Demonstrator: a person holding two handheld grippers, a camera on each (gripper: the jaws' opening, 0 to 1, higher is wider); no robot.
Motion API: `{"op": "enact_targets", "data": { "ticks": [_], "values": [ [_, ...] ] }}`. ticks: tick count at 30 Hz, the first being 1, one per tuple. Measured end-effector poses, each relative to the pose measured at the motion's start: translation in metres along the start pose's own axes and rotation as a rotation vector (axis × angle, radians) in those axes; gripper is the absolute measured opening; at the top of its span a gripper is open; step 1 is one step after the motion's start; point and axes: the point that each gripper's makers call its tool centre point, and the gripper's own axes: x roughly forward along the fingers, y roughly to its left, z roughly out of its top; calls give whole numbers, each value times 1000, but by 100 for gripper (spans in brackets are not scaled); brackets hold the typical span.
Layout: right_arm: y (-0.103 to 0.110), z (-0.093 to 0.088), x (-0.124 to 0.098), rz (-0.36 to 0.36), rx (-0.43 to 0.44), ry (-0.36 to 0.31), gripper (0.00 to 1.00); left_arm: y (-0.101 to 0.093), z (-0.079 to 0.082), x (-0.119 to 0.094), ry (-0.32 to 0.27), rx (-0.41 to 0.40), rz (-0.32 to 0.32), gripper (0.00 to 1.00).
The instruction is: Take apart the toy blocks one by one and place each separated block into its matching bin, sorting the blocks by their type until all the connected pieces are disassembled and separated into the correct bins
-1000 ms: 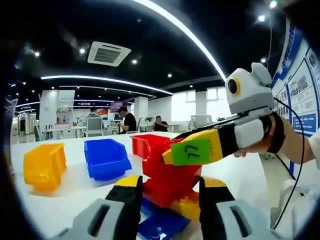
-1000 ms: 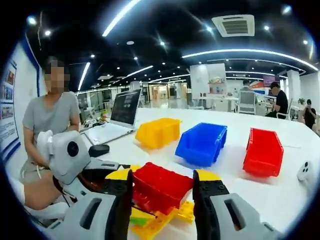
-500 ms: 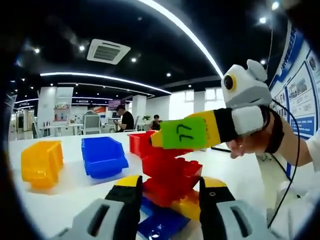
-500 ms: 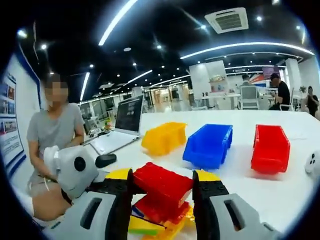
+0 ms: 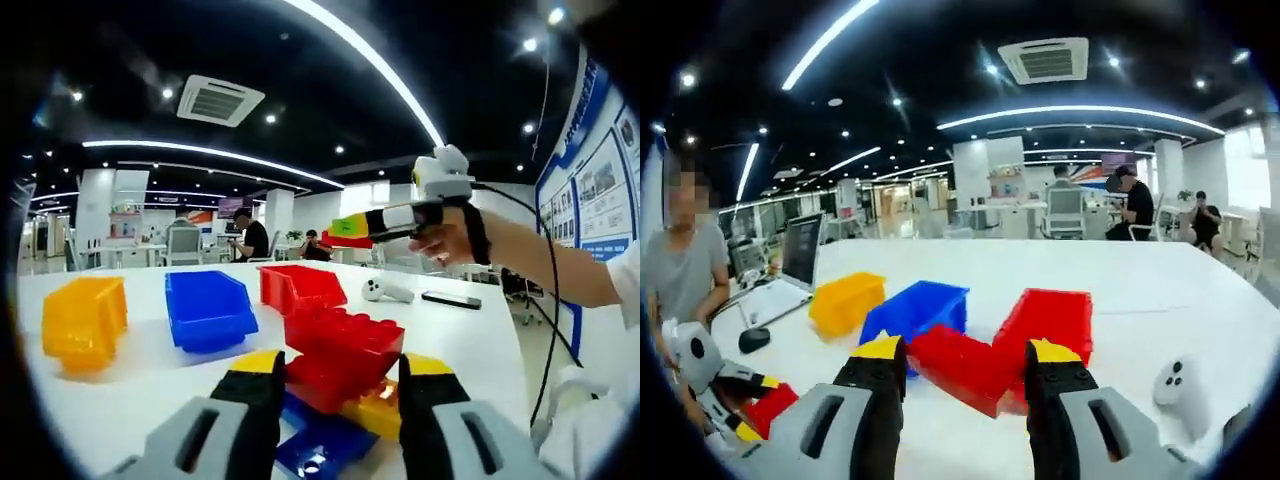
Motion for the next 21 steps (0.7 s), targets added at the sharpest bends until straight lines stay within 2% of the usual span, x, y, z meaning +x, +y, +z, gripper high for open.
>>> {"op": "enact_targets", "data": {
  "ticks": [3, 5, 8, 9, 10, 11, 15, 21],
  "values": [
    [-24, 6, 13, -36, 2, -11, 48, -1, 0, 1, -1, -1, -2, 46],
    [-39, 7, 24, -61, 32, -12, 48, -1, 0, 2, 0, 4, 0, 46],
    [-47, 5, 38, -79, 43, -14, 48, 0, 1, 2, 3, 6, 0, 46],
    [-56, 7, 52, -82, 49, -12, 48, 0, 1, 3, 3, 7, -1, 46],
    [-59, 4, 58, -91, 59, -1, 48, -1, 1, 3, 4, 8, -2, 46],
    [-58, 0, 56, -98, 71, 5, 48, -1, 1, 3, 5, 11, -2, 46],
    [-65, -4, 72, -114, 108, 8, 48, -1, 1, 4, 9, 18, 0, 46],
    [-71, -13, 89, -143, 64, 38, 48, -1, 1, 4, 7, 17, -1, 46]
  ]
}}
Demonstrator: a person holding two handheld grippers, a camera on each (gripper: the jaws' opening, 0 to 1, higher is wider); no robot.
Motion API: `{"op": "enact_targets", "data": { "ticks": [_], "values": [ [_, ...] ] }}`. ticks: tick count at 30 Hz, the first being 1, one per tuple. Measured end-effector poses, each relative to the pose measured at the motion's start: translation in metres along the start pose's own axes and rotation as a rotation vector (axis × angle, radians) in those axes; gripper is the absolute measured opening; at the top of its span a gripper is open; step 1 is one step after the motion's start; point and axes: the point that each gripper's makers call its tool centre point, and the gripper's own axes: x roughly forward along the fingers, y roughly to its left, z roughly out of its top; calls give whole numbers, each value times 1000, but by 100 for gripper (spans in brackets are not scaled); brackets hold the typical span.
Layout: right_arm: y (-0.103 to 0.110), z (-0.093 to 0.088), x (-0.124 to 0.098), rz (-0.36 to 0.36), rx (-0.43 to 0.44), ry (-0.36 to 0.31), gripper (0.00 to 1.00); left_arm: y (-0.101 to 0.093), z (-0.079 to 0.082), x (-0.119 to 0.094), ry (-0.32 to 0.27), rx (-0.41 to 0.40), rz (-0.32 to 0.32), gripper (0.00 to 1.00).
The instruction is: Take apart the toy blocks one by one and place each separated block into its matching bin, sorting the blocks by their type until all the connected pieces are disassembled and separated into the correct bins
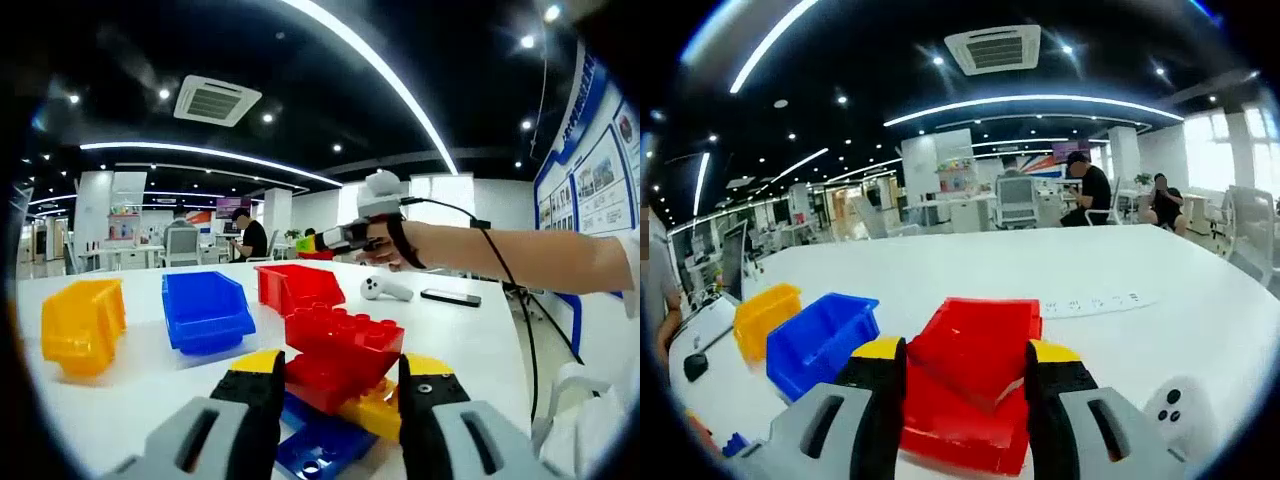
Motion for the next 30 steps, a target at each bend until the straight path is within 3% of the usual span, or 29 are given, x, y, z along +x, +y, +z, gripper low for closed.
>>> {"op": "enact_targets", "data": {
  "ticks": [6, 17, 18, 19, 20, 23, 30],
  "values": [
    [6, -10, 1, 3, -12, 18, 48, 0, 0, 0, -3, -1, 1, 46],
    [3, -11, -6, -5, -17, 10, 48, 0, 0, 0, -7, -1, 2, 46],
    [3, -10, -6, -3, -28, 8, 48, 0, 0, 0, -7, -1, 3, 46],
    [2, -1, -7, -6, -129, -42, 48, 0, 0, 0, -8, -1, 3, 46],
    [0, 5, -9, -19, -161, -77, 49, 0, 1, 0, -9, 0, 3, 46],
    [3, 5, -12, -2, -136, -72, 59, 0, 1, 0, -15, -3, 4, 46],
    [10, 9, -14, 40, -126, -80, 56, 0, 1, -1, -15, -2, 4, 46]
  ]
}}
